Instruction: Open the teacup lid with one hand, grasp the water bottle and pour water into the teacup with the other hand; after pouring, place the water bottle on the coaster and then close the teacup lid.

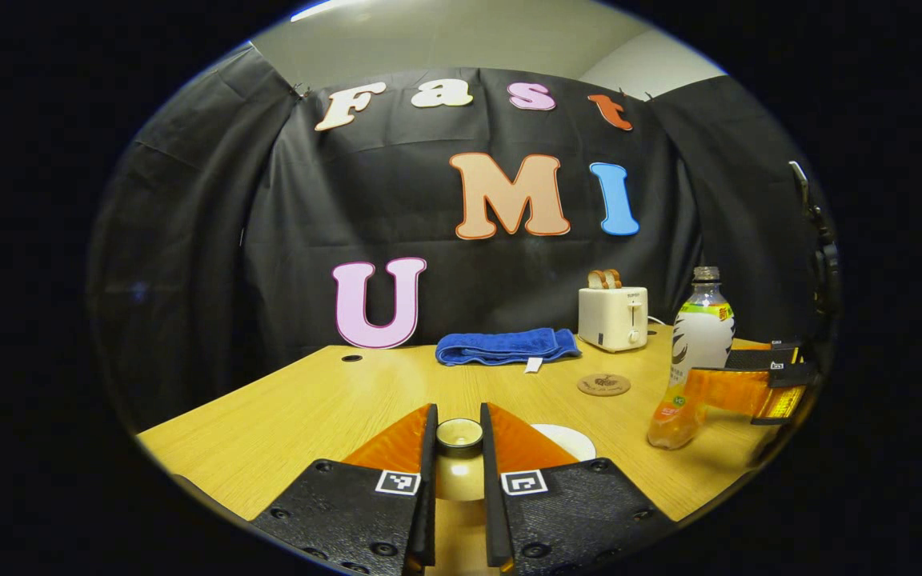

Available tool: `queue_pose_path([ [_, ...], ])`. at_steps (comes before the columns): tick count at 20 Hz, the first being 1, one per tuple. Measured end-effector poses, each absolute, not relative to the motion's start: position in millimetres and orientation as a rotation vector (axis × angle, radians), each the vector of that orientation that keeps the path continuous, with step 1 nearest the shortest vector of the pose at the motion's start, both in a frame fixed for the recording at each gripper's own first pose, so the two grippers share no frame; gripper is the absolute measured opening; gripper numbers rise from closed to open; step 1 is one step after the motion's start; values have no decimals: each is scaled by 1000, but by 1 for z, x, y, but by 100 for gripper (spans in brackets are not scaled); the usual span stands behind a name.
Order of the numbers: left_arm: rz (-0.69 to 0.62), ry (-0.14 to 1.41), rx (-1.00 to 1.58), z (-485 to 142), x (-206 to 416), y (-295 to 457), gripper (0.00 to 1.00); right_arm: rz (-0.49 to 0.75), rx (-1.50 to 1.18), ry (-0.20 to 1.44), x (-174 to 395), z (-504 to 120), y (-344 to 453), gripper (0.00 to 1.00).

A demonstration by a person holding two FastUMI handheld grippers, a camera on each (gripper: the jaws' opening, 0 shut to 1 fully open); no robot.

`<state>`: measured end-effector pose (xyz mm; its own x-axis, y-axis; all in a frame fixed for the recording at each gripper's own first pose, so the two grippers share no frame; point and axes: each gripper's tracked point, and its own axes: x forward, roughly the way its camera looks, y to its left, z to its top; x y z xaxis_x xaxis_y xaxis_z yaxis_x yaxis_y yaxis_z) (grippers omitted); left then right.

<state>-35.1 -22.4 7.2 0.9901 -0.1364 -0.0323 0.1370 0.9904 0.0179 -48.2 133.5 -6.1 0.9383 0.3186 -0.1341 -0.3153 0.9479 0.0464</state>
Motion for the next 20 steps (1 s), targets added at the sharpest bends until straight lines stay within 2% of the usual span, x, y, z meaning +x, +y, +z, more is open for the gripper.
queue_pose_path([
  [3,-133,25,16,8,-35,-18,22,313,-19,158,-40,-14,138,96],
  [5,-128,22,15,9,-36,-15,22,300,-38,195,-35,-26,137,89],
  [7,-122,21,16,8,-36,-12,22,298,-44,209,-35,-30,139,77],
  [9,-119,22,11,7,-36,-9,22,299,-55,211,-35,-31,141,76],
  [10,-118,22,8,6,-35,-9,22,303,-57,210,-36,-32,141,67],
  [12,-116,23,0,6,-36,-7,22,311,-69,208,-36,-30,145,70],
  [16,-108,22,-16,4,-36,-1,22,294,-198,165,-30,-20,140,67],
  [20,-98,12,-18,7,-38,6,22,263,-398,76,-23,-7,138,70],
])
